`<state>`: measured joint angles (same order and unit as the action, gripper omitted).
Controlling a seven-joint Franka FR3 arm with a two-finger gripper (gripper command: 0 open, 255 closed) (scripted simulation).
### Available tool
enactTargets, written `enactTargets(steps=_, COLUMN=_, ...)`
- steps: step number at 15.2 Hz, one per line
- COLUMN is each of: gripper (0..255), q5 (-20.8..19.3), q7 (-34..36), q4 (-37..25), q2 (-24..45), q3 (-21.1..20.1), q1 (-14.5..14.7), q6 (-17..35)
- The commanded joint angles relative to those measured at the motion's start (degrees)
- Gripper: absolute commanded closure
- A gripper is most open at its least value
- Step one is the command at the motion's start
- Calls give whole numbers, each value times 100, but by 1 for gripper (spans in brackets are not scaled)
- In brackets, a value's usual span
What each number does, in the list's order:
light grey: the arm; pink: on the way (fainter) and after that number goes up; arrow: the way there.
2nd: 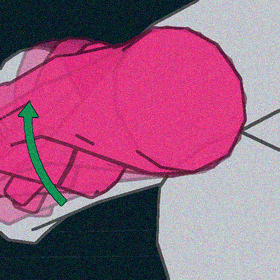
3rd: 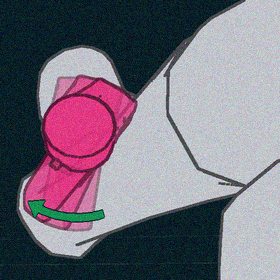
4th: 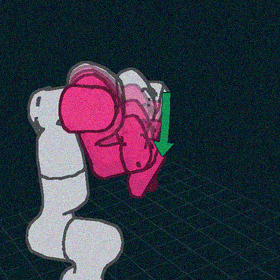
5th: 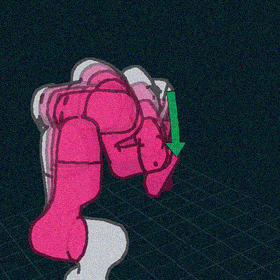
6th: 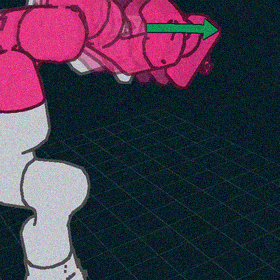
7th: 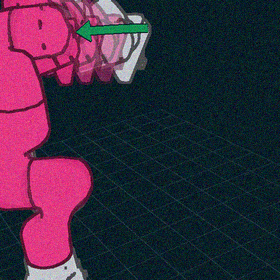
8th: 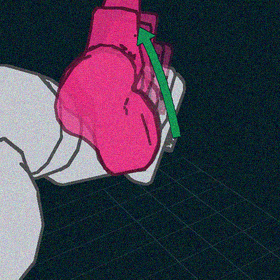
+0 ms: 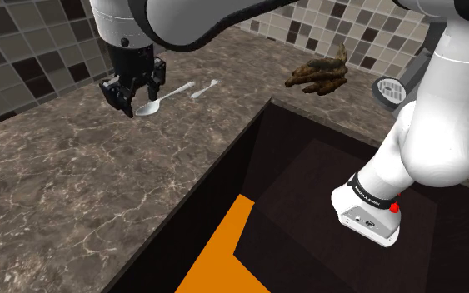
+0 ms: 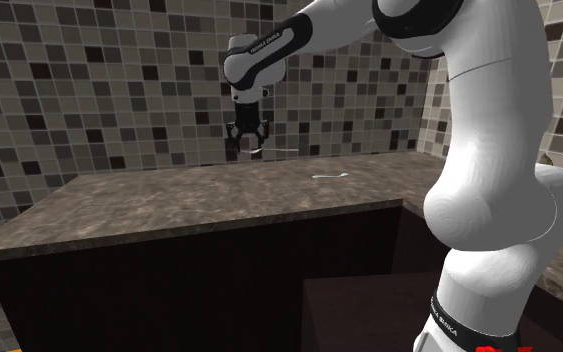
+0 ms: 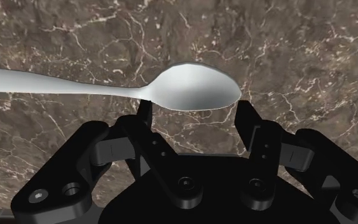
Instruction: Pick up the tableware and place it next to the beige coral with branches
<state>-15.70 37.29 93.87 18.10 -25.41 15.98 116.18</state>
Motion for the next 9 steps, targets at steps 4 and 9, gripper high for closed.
enactTargets(steps=4, gripper=255, q5=56, q7=-77, q4=-326, q2=-46, q3=-21, q1=9, q6=-363)
enactTargets(steps=9, gripper=255, q5=96, q7=-140, q4=-670, q2=-76, q3=-39, q1=30, q6=-729)
